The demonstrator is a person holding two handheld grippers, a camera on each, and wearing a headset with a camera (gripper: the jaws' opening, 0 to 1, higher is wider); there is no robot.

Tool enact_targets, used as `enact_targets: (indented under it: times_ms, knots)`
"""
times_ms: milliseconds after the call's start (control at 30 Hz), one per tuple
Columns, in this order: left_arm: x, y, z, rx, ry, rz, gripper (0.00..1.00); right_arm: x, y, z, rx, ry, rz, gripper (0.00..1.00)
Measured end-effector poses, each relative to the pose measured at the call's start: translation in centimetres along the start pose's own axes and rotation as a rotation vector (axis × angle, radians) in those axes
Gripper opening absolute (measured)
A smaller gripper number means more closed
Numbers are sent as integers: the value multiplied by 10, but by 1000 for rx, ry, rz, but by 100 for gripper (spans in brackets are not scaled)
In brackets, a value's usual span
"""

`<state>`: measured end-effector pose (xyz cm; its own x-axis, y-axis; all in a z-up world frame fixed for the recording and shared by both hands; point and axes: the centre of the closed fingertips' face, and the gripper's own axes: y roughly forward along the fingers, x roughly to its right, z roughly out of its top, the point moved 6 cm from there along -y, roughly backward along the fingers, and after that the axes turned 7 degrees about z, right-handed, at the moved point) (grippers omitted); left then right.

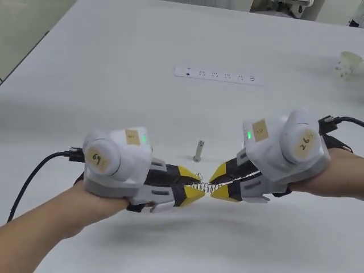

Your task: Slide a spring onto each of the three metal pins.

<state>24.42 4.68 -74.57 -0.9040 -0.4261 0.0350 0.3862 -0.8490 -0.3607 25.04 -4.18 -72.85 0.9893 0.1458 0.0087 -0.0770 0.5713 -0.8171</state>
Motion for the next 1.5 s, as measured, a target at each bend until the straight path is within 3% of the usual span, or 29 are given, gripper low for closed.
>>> enact_targets:
  times_ms: [433, 867, 967, 1067, 1267, 1500]
  knots:
    - [3, -3, 3, 10, 20, -12, 3, -1, -2, 0, 20, -10, -4, 9]
    - [3, -5, 4, 21, 11, -27, 3, -3, -5, -10, 56, 57, -12, 13]
    - [5, -4, 4, 21, 10, -36, 3, -5, -4, -9, 65, 48, -14, 12]
    - [6, -3, 4, 21, 8, -40, 3, -5, -3, -13, 34, 34, -16, 9]
    - [4, -5, 2, 23, -7, -42, 3, -6, -8, -8, 73, 21, -32, 8]
    - [4, -4, -3, -2, 2, -39, 2, -6, -14, 2, 62, -31, -37, 8]
